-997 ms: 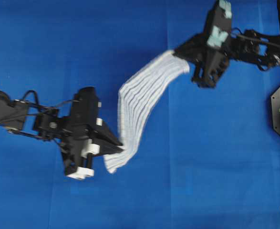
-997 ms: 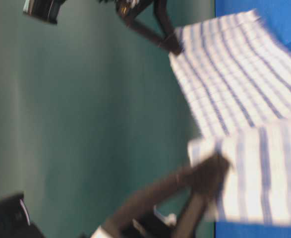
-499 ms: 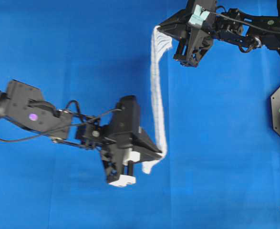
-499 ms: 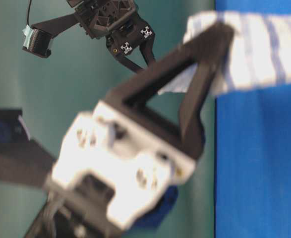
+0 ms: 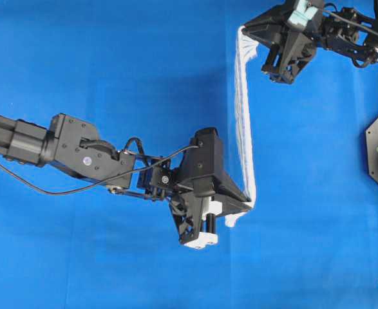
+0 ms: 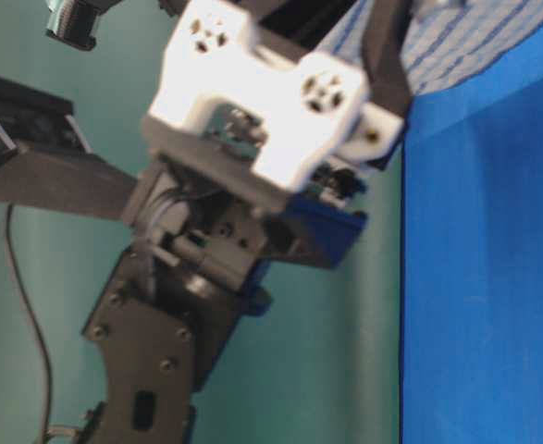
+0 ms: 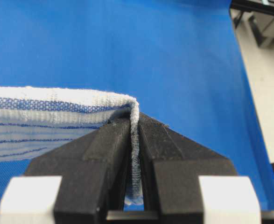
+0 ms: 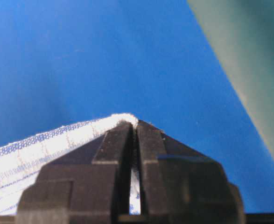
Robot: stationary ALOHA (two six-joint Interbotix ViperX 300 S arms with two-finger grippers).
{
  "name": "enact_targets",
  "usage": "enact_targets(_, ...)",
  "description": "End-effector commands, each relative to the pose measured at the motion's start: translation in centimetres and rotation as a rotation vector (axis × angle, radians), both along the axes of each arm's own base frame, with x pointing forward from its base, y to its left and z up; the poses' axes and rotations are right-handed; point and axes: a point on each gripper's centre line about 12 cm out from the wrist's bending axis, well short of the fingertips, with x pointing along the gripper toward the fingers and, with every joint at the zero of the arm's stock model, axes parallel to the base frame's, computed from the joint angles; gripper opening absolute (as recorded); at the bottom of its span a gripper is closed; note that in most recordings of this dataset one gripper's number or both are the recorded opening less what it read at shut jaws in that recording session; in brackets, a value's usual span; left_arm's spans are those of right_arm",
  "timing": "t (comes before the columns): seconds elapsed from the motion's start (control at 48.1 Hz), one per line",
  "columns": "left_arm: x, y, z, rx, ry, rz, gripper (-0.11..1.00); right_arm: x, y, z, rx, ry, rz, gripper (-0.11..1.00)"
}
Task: Fold the blue towel.
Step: 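Lift the strip and rotate it, right gripper moving up, left gripper down, then lay the strip vertically on the table and open the left gripper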
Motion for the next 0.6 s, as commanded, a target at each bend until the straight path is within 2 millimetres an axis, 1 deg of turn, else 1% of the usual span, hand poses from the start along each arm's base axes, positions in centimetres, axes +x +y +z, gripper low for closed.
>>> enact_targets(0.0, 0.3, -0.3, 1.7, -0.01, -0.057, -0.003, 0.02, 0.3, -0.5, 0.9, -0.024, -0.019, -0.003, 0.02)
enact_targets(0.104, -0.1, -0.3, 1.2, -0.021, -0.058, 0.0, 0.02, 1.3, -1.0, 0.7, -0.032, -0.004, 0.006, 0.02)
enact_targets(0.229, -0.9, -0.5, 0.6, -0.035, -0.057, 0.003, 0.02, 2.9, -1.9, 0.1, -0.035, 0.018, 0.014, 0.02)
enact_targets(0.395, -2.6, -0.9, -0.2, -0.068, -0.058, 0.01, 0.02, 5.4, -3.2, -1.1, -0.03, 0.047, 0.02, 0.02)
enact_targets(0.582, -4.7, -1.2, -1.2, -0.13, -0.052, 0.049, 0.02, 7.8, -4.1, -2.1, -0.02, 0.076, 0.032, 0.02)
